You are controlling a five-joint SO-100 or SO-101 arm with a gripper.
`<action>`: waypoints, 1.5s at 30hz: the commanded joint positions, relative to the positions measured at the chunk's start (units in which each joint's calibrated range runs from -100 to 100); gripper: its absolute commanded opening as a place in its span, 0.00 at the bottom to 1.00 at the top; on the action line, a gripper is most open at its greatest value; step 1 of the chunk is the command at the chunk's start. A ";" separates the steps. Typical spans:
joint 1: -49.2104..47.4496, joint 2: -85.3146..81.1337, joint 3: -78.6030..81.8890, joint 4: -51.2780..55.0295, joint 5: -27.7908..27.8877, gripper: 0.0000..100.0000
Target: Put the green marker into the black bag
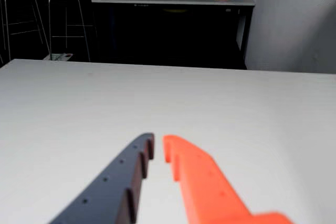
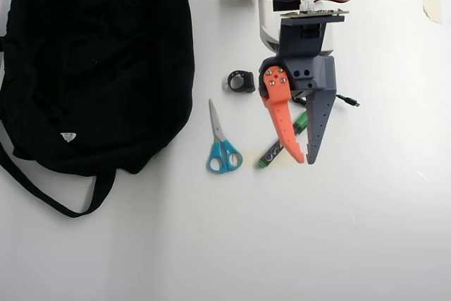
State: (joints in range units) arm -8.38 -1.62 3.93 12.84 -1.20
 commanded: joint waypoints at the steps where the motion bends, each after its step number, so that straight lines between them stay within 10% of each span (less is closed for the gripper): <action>1: -0.37 -1.87 -0.88 0.86 -0.11 0.03; 20: -3.96 -1.78 -10.67 63.73 -5.57 0.02; 45: -3.29 -1.62 -10.67 72.09 5.60 0.02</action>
State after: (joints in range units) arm -11.98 -1.62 -4.25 85.23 0.90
